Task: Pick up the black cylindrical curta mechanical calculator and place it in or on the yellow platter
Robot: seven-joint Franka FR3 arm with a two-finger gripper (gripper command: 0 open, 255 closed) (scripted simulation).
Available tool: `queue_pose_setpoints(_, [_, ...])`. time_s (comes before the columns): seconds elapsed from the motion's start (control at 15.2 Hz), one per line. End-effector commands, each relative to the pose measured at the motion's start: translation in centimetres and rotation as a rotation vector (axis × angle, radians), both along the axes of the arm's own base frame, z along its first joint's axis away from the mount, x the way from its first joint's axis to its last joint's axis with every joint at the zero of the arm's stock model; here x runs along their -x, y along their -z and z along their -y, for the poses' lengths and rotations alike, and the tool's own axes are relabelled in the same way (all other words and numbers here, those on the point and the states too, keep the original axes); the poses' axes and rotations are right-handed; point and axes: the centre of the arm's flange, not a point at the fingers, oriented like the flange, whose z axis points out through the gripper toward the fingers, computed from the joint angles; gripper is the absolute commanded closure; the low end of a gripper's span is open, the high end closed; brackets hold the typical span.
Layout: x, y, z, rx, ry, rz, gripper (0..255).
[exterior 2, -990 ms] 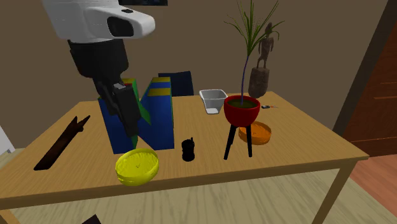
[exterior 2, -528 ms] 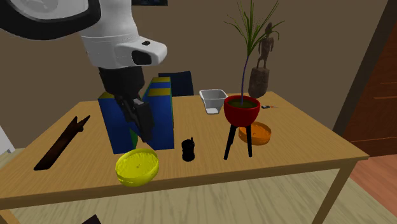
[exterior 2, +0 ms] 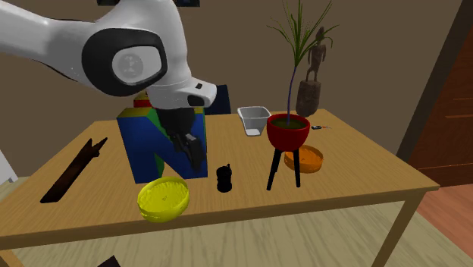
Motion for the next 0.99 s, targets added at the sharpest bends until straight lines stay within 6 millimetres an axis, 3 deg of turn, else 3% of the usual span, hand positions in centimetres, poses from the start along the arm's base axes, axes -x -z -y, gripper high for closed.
queue_pose_setpoints(0.0, [-1.7,1.9,-0.9,-0.002,0.01,0.006,0])
queue_pose_setpoints(0.92, [-14.1,13.8,-6.7,-0.007,0.073,0.038,0])
